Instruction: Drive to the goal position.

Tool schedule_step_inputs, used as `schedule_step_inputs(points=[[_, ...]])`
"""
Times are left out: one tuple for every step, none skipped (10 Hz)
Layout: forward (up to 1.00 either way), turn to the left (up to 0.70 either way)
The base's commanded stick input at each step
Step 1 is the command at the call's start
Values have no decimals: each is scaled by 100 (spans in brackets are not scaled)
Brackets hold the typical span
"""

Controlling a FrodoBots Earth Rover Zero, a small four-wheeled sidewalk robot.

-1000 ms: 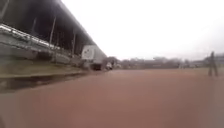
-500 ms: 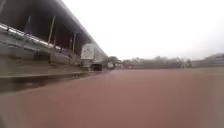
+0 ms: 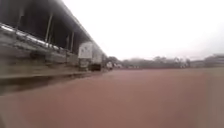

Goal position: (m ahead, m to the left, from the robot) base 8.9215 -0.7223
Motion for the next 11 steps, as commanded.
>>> schedule_step_inputs(points=[[100, -13], [100, 0], [100, 0], [100, 0], [100, 0], [100, 0], [100, 0], [100, 0], [100, 0], [100, 0], [100, 0]])
